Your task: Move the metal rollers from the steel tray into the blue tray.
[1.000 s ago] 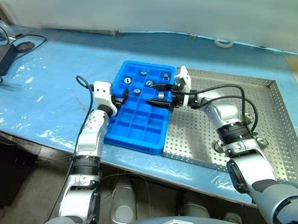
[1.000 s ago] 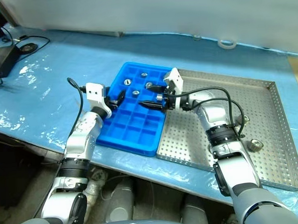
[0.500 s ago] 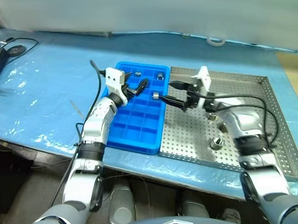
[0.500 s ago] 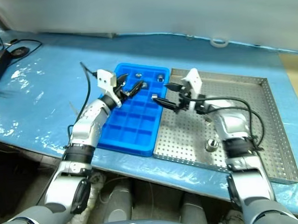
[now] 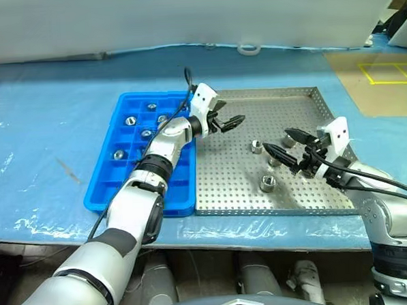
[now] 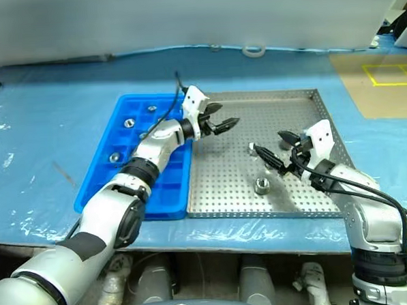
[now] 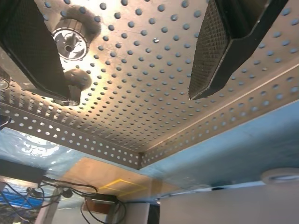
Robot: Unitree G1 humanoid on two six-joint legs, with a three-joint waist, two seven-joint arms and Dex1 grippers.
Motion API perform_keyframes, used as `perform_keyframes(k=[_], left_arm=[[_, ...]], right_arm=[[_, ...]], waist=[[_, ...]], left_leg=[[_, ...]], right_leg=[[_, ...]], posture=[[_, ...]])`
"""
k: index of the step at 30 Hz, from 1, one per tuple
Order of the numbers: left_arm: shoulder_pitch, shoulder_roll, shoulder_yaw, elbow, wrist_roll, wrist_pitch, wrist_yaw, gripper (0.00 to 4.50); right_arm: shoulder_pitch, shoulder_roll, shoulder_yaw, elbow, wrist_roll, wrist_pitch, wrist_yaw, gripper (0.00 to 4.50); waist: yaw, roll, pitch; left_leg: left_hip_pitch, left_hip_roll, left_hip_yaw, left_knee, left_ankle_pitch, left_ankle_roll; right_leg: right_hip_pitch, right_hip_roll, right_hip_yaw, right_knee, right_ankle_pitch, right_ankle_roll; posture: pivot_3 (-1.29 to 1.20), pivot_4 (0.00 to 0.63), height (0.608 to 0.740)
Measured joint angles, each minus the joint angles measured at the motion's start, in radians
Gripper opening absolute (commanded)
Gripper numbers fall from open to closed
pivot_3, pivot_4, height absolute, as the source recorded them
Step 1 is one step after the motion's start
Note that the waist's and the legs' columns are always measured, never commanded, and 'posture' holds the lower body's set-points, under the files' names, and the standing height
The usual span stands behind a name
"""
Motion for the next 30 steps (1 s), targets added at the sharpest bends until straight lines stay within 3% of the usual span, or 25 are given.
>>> perform_keyframes(k=[15, 30], left_arm=[[-0.036, -0.079, 0.008, 0.112, 0.036, -0.027, -0.007, 4.29], [-0.06, -0.122, 0.015, 0.175, 0.095, -0.037, 0.046, 4.29]], right_arm=[[0.128, -0.019, -0.029, -0.11, 0.014, 0.001, -0.114, 4.5], [0.27, -0.004, -0.11, -0.228, 0.038, 0.001, -0.202, 4.5]], waist=[[-0.008, 0.0, 0.0], [-0.086, 0.0, 0.0]], left_leg=[[-0.001, 0.0, 0.003, 0.0, -0.005, 0.007], [-0.002, -0.001, 0.004, 0.001, -0.006, 0.009]], right_leg=[[0.004, -0.001, 0.0, -0.011, 0.0, 0.0], [0.004, -0.001, 0.001, -0.014, -0.004, 0.007]], posture=[[-0.59, 0.15, 0.74], [-0.71, 0.15, 0.74]])
